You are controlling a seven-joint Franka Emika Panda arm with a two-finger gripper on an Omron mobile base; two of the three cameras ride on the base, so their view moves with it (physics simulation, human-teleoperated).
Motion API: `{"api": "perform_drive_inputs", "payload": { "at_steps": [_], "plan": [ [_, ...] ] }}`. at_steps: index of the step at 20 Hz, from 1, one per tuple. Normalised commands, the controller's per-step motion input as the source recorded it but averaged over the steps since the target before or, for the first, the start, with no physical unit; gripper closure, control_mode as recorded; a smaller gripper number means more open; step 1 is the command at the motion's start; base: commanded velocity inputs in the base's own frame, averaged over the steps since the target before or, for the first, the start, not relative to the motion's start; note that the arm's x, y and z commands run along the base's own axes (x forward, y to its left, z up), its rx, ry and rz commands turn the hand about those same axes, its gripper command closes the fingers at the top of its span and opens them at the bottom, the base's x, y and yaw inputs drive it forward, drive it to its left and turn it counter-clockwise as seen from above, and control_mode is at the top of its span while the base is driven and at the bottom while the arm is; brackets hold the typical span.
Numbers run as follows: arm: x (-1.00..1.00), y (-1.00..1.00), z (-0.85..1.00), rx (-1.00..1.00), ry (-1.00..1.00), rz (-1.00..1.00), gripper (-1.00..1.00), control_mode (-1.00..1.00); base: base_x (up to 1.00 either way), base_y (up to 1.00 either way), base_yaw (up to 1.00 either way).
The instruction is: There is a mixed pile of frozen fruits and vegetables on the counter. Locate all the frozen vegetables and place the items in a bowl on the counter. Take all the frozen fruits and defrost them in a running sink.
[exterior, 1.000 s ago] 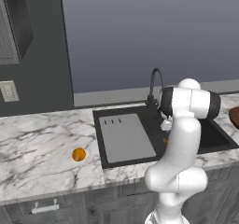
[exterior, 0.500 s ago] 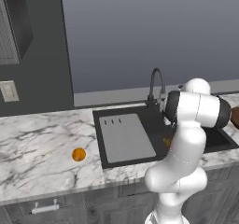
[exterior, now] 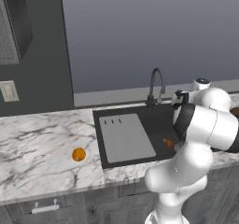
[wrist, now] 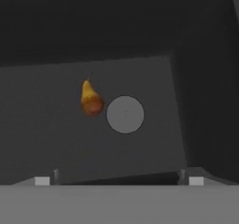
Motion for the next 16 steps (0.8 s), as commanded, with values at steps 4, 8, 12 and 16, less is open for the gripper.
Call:
{"api": "perform_drive_inputs", "payload": {
  "at_steps": [4,8,12,16],
  "plan": [
    [-0.37,0.0,0.88,0.0,-0.08,-0.02,-1.0,-1.0,0.0,0.0,0.0],
    [-0.44,0.0,0.73,0.0,-0.1,-0.01,-1.0,-1.0,0.0,0.0,0.0],
    [-0.46,0.0,0.67,0.03,-0.11,0.0,-1.0,-1.0,0.0,0.0,0.0],
    [-0.57,0.03,0.45,0.05,-0.06,0.0,-1.0,-1.0,0.0,0.0,0.0]
  ]
}}
